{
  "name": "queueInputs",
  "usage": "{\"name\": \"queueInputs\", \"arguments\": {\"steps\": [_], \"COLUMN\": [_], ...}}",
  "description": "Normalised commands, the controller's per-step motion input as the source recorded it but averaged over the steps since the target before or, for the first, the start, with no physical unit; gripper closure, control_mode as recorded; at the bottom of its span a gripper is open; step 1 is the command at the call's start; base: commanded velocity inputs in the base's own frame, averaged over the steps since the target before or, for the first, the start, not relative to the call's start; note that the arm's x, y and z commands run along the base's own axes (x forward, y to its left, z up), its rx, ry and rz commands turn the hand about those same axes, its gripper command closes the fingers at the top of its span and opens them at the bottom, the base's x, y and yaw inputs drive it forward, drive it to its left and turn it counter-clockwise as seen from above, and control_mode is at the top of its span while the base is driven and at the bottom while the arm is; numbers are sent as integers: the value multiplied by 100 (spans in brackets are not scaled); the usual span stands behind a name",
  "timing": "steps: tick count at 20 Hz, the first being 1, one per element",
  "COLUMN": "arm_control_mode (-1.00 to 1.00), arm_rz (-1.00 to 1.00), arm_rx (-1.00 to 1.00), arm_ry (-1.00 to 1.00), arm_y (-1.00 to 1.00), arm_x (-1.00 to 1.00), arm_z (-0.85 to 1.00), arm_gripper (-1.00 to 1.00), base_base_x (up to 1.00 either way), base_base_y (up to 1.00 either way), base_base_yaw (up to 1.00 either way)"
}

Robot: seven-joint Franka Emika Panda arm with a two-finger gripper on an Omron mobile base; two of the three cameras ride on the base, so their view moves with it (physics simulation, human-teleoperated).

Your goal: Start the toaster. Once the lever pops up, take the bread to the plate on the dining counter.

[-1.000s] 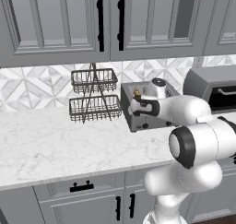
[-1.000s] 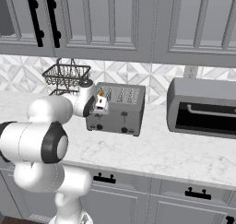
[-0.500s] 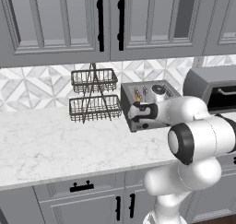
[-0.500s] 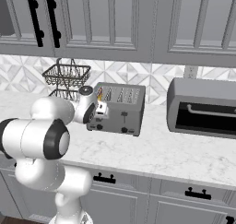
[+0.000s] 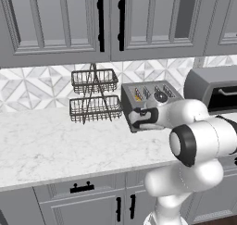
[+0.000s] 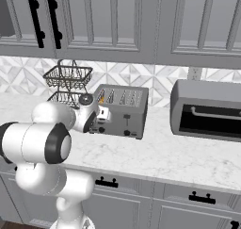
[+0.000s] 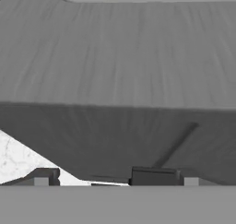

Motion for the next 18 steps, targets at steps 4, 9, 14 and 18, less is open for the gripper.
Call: {"name": "queueInputs", "arguments": {"steps": [4,9,14,18], "arm_control_mode": [-100,-100,-100,-100], "arm_rz": [-1,-1,-1,-3], "arm_rx": [0,1,1,1], "arm_ry": [-1,0,1,0], "arm_y": [0,0,0,-11], "arm_x": [-3,0,-3,-13], "arm_z": [17,61,72,57], "arm_gripper": [-100,-100,-100,-100], "base_base_x": [0,0,0,0], "base_base_y": [0,0,0,0], "base_base_yaw": [0,0,0,0]}}
